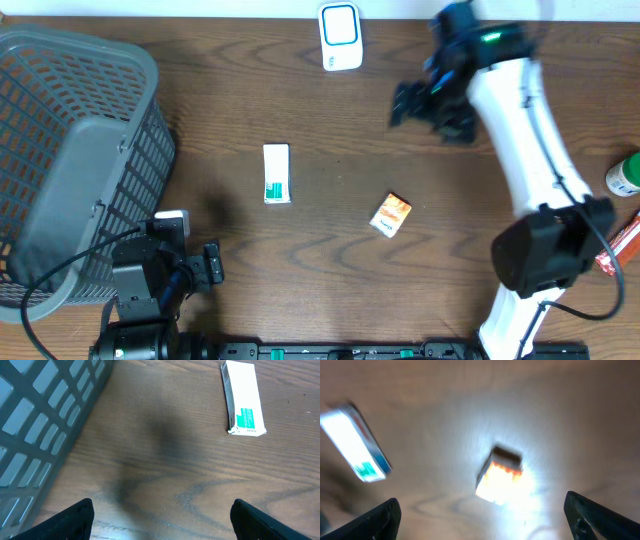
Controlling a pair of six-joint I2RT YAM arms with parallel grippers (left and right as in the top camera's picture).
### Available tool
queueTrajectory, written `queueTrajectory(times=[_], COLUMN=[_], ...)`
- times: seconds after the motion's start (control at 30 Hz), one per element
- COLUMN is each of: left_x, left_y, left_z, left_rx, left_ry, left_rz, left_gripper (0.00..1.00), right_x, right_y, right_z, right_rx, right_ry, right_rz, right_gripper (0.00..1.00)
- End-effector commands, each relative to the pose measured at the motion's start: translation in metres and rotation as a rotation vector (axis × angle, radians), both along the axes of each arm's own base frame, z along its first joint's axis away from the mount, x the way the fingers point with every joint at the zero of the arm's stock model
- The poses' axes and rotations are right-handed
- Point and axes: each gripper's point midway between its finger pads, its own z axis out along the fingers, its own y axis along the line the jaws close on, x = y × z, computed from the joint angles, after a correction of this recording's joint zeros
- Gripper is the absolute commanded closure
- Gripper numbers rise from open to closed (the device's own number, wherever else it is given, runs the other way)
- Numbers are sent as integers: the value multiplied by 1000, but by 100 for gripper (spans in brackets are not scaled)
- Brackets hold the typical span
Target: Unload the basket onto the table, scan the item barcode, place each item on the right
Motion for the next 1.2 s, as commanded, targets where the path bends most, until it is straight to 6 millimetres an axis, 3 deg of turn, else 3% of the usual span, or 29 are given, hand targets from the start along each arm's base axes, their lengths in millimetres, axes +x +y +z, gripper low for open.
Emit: queueTrajectory(times=[0.0,0.13,0.33,0.4,0.47,0.53,0.57,0.7,0.8,0.93,1.0,1.1,1.17], left_x=[0,0,0,0,0,0,0,0,0,0,0,0,0], left_y=[-2,-2,-2,-2,-2,-2,-2,-2,-2,-2,-2,-2,-2], left_z=[1,1,1,1,1,1,1,1,1,1,1,1,1], left_rx=[3,3,3,3,3,3,3,3,3,3,3,3,3], left_ry=[-4,-4,-3,-3,-4,-4,-4,-3,-4,-4,-3,-3,-4], left_rz=[-19,-19,-19,-19,-19,-19,-19,-19,-19,-19,-19,-19,-19], left_gripper=[12,12,12,12,12,12,12,12,12,12,12,12,12], right_x=[-35,-78,-102,-107,-105,-101,-101,-105,-92,-72,-75,-79,-81], right_y=[17,25,21,23,23,22,23,28,40,35,32,29,27], right_z=[-26,-58,-80,-82,-84,-85,-86,-85,-90,-100,-104,-111,-117], right_rx=[-34,-71,-110,-115,-131,-148,-134,-81,-71,-154,-146,-141,-141], right_ry=[128,282,341,347,323,288,274,239,159,66,66,74,78], right_rz=[-49,-51,45,88,142,225,319,686,735,852,985,1021,1020], right_gripper=[1,1,2,12,13,7,1,1,1,1,1,1,8])
